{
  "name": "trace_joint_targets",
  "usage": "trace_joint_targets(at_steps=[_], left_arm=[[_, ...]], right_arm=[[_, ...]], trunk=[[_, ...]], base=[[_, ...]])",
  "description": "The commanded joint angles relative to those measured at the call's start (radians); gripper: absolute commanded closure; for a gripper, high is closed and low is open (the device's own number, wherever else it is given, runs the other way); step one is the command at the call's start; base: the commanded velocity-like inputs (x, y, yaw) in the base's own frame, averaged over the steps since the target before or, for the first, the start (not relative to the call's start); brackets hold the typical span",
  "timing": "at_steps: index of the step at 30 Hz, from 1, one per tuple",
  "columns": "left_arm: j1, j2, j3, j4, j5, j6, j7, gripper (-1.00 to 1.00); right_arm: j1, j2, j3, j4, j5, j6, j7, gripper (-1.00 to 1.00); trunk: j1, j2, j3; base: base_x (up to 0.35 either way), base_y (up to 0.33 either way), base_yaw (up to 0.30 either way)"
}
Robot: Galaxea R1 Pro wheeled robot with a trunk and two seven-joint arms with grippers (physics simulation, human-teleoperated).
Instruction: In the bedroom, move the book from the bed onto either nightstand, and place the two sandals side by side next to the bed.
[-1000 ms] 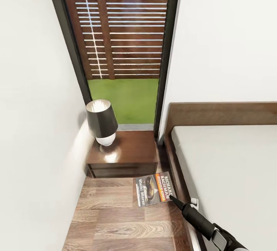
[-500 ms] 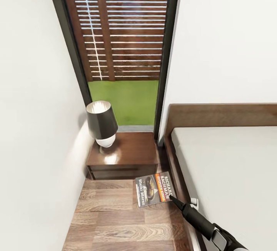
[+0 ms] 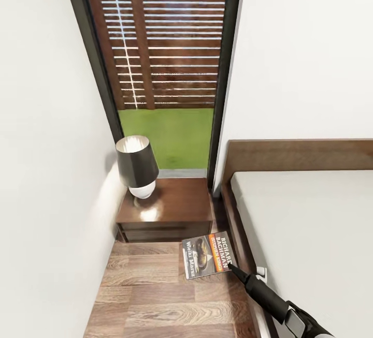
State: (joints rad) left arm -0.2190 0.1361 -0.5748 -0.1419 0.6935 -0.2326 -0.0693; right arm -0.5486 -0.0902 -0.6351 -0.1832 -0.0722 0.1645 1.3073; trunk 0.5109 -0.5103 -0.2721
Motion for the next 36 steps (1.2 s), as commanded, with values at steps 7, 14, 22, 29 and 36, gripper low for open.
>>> trace_joint_targets(at_steps=[7, 14, 22, 29, 36], left_arm=[[-0.001, 0.000, -0.007, 0.001, 0.011, -0.003, -0.004, -1.00], [-0.001, 0.000, -0.007, 0.001, 0.011, -0.003, -0.004, -1.00], [0.000, 0.000, -0.007, 0.001, 0.011, -0.003, -0.004, -1.00], [0.000, 0.000, -0.008, 0.001, 0.010, -0.003, -0.004, -1.00], [0.000, 0.000, -0.009, 0.001, 0.010, -0.002, -0.004, -1.00]], right_arm=[[-0.001, 0.000, 0.004, 0.001, -0.008, 0.010, 0.003, 1.00], [-0.001, 0.000, 0.004, 0.001, -0.007, 0.010, 0.003, 1.00], [-0.001, 0.000, 0.003, 0.001, -0.007, 0.009, 0.003, 1.00], [-0.001, 0.000, 0.003, 0.001, -0.006, 0.009, 0.003, 1.00], [-0.001, 0.000, 0.004, 0.001, -0.006, 0.009, 0.003, 1.00]], trunk=[[0.027, -0.051, -0.024], [0.050, -0.093, -0.042], [0.050, -0.093, -0.042], [0.050, -0.093, -0.042], [0.050, -0.093, -0.042]], base=[[0.000, 0.000, 0.000], [0.000, 0.000, 0.000], [0.000, 0.000, 0.000], [0.085, 0.029, 0.000], [0.193, 0.053, 0.000]])
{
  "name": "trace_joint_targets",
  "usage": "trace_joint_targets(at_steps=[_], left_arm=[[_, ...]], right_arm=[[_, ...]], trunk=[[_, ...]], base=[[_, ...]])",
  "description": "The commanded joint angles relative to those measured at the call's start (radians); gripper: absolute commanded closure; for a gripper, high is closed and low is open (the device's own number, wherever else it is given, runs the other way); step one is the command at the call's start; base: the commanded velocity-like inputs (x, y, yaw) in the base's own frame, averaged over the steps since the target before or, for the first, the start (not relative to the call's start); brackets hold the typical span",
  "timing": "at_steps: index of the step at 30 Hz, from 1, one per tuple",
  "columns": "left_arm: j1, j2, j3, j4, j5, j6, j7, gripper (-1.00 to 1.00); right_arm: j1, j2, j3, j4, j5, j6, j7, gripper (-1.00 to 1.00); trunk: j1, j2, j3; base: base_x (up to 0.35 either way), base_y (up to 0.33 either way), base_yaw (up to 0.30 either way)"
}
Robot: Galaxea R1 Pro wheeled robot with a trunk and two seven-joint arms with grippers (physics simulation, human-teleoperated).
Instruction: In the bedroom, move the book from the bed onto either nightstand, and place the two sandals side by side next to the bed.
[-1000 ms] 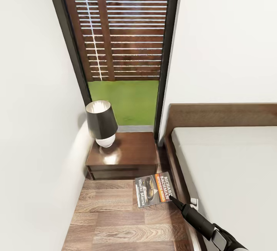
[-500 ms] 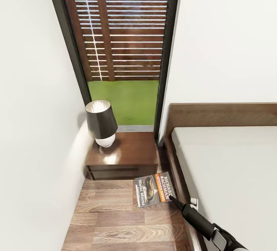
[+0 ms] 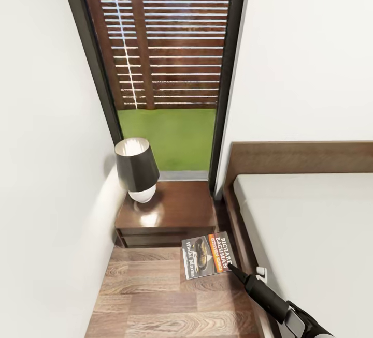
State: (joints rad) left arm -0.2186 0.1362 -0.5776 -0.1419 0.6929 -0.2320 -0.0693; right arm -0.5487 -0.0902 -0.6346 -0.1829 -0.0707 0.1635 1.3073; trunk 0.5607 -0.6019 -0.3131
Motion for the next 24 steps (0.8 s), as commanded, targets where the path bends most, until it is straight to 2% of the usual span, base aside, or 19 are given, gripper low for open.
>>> trace_joint_targets(at_steps=[1, 19, 24], left_arm=[[-0.001, 0.000, -0.007, 0.001, 0.011, -0.003, -0.004, -1.00], [-0.001, 0.000, -0.007, 0.002, 0.010, -0.003, -0.004, -1.00], [-0.001, 0.000, -0.007, 0.002, 0.010, -0.003, -0.004, -1.00]], right_arm=[[-0.001, 0.000, 0.003, 0.000, -0.008, 0.011, 0.003, 1.00], [-0.001, 0.000, 0.003, 0.000, -0.009, 0.010, 0.003, 1.00], [-0.001, 0.000, 0.003, 0.000, -0.009, 0.010, 0.003, 1.00]], trunk=[[0.000, -0.001, -0.001], [0.000, -0.001, -0.001], [0.000, -0.001, -0.001]], base=[[0.098, 0.022, 0.000], [0.101, 0.061, 0.000], [0.191, 0.036, 0.000]])
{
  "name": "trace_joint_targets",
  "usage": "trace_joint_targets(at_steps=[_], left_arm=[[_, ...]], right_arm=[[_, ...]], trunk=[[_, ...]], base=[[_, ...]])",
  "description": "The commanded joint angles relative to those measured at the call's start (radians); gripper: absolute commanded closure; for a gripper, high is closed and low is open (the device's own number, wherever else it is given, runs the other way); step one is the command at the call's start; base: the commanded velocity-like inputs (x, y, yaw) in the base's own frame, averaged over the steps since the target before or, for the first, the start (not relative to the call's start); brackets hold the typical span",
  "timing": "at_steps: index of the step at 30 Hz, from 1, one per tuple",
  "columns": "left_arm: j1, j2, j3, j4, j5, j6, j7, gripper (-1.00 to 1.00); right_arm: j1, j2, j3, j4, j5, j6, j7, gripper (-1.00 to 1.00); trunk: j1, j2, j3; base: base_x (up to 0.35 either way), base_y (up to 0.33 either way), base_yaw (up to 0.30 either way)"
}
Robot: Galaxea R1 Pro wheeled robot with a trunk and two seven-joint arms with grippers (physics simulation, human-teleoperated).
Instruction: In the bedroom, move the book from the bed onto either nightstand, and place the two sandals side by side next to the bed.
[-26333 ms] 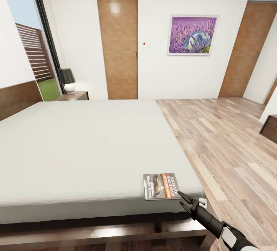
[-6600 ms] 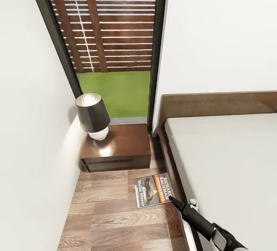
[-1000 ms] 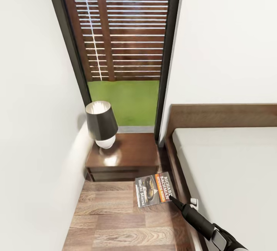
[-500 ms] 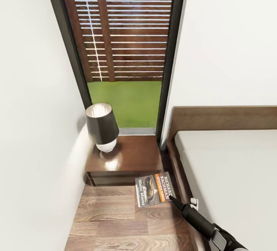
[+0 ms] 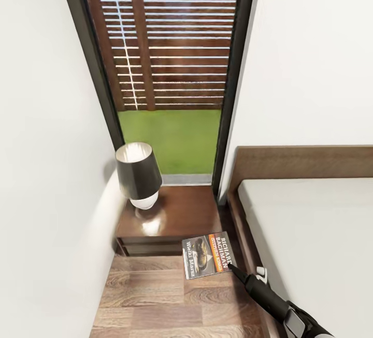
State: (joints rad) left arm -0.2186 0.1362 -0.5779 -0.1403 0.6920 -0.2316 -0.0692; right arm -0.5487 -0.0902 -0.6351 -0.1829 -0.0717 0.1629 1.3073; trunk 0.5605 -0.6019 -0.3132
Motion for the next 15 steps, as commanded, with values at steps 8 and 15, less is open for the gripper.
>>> trace_joint_targets(at_steps=[8, 15], left_arm=[[-0.001, 0.000, -0.007, 0.001, 0.011, -0.003, -0.004, -1.00], [-0.001, -0.001, -0.007, 0.001, 0.010, -0.003, -0.004, -1.00]], right_arm=[[0.000, 0.000, 0.003, 0.000, -0.010, 0.010, 0.003, 1.00], [0.000, 0.001, 0.003, 0.000, -0.011, 0.010, 0.002, 1.00]], trunk=[[0.001, -0.001, -0.001], [0.001, -0.001, -0.001]], base=[[0.134, -0.009, 0.000], [0.117, -0.087, 0.000]])
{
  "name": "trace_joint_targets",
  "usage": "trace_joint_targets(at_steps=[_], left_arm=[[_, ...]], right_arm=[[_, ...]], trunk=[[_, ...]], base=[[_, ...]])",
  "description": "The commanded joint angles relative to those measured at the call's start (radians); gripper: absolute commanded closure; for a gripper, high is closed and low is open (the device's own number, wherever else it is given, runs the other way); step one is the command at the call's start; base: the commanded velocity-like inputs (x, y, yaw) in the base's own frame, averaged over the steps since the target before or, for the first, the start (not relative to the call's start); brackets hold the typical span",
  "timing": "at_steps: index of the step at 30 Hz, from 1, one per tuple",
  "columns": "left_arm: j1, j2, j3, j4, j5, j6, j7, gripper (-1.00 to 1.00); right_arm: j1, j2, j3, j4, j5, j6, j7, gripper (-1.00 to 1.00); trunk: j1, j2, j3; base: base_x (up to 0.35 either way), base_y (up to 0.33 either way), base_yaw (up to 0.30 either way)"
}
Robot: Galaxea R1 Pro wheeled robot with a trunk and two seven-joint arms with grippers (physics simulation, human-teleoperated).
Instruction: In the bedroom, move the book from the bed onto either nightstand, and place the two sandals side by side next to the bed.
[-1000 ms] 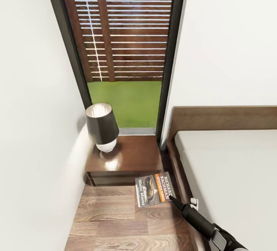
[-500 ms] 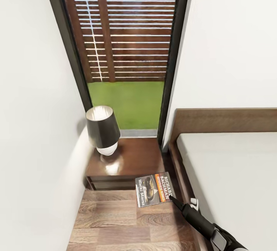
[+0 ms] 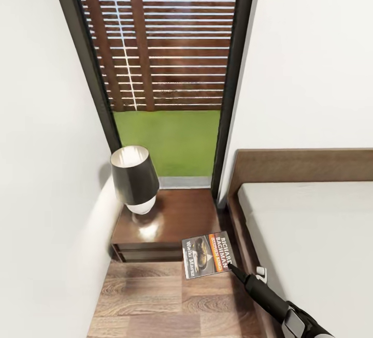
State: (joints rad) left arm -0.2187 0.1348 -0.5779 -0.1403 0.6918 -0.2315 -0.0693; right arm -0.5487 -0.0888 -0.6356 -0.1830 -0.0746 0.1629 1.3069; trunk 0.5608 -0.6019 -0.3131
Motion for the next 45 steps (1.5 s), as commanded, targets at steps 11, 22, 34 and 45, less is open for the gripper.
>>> trace_joint_targets(at_steps=[11, 22, 34, 45], left_arm=[[-0.001, 0.000, -0.007, -0.001, 0.010, -0.003, -0.004, -1.00], [-0.001, 0.000, -0.007, 0.000, 0.010, -0.003, -0.004, -1.00], [-0.001, 0.000, -0.007, 0.001, 0.010, -0.003, -0.004, -1.00], [-0.001, -0.004, -0.007, -0.001, 0.010, -0.004, -0.005, -1.00]], right_arm=[[0.000, 0.000, 0.006, 0.000, -0.004, 0.010, -0.040, 1.00], [0.000, 0.000, 0.007, -0.001, -0.004, 0.011, -0.072, 1.00], [0.000, 0.001, 0.005, 0.000, -0.013, 0.011, -0.075, 1.00], [0.000, 0.000, 0.001, -0.002, -0.011, 0.012, -0.075, 1.00]], trunk=[[0.000, -0.001, -0.001], [0.000, -0.001, -0.001], [0.000, -0.001, -0.001], [0.000, -0.001, -0.001]], base=[[0.026, -0.021, 0.000], [0.001, -0.001, 0.000], [0.085, 0.044, 0.000], [0.069, 0.029, 0.000]])
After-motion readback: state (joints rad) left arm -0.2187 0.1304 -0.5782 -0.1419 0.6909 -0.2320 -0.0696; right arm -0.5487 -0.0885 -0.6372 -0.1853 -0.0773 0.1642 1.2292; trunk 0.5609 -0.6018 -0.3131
